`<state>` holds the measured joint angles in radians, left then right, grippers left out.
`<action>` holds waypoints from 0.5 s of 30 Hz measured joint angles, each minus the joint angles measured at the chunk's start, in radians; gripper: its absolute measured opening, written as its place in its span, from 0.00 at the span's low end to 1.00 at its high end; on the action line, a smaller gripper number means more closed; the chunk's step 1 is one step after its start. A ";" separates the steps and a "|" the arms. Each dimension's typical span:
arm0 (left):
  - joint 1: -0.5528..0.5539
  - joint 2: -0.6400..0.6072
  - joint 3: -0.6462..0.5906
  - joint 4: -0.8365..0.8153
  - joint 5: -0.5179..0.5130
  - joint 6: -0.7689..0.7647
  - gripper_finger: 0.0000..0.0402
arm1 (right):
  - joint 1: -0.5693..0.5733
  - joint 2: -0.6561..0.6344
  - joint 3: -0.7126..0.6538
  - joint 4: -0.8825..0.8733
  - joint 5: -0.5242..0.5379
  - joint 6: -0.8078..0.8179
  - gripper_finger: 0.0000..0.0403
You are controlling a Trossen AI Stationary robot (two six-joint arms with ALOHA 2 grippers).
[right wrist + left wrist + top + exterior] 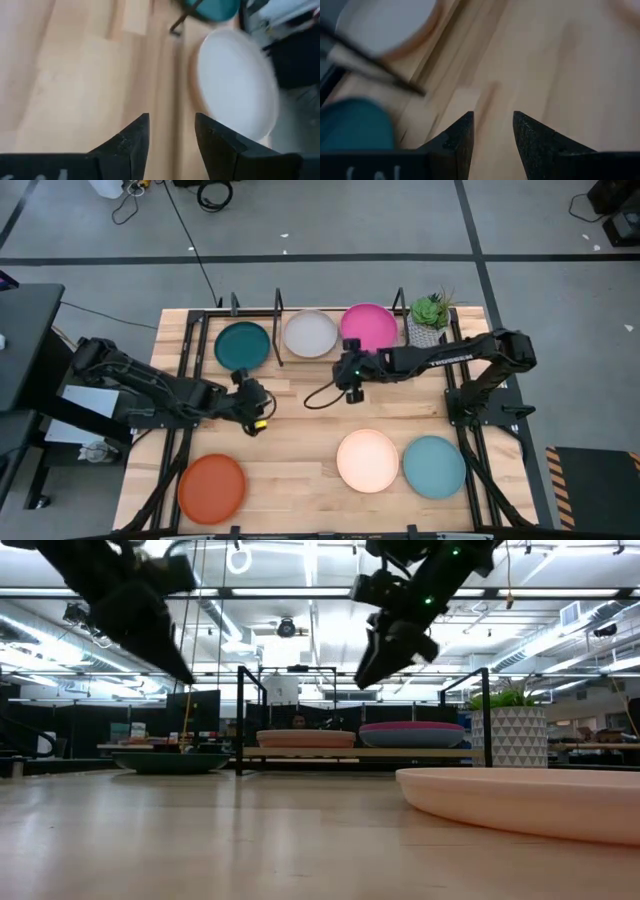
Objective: Place and stack plates onto a shelf
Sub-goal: Stack the light orange plate on top of the gray plate on the shelf
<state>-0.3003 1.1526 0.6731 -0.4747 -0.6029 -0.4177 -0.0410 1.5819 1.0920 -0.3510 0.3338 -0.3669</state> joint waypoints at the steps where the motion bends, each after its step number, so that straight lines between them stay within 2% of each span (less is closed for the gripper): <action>1: 0.013 0.000 0.000 -0.029 0.010 -0.019 0.36 | 0.006 -0.005 0.000 -0.025 -0.012 0.026 0.41; 3: 0.034 0.000 0.000 -0.062 0.072 -0.034 0.36 | 0.022 -0.011 0.000 -0.084 -0.056 0.080 0.41; 6: 0.047 0.000 0.000 -0.046 0.248 -0.007 0.36 | 0.045 -0.015 -0.007 -0.152 -0.160 0.137 0.41; 8: 0.047 0.000 0.000 -0.005 0.331 0.009 0.36 | 0.059 -0.015 -0.028 -0.166 -0.249 0.147 0.41; 12: 0.039 0.000 0.000 0.118 0.353 0.059 0.36 | 0.089 -0.015 -0.086 -0.165 -0.396 0.174 0.41; 15: 0.038 0.000 0.000 0.177 0.353 0.115 0.36 | 0.111 -0.015 -0.119 -0.169 -0.425 0.237 0.41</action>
<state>-0.2619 1.1526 0.6731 -0.2978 -0.2501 -0.3025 0.0699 1.5665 0.9725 -0.5202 -0.0908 -0.1302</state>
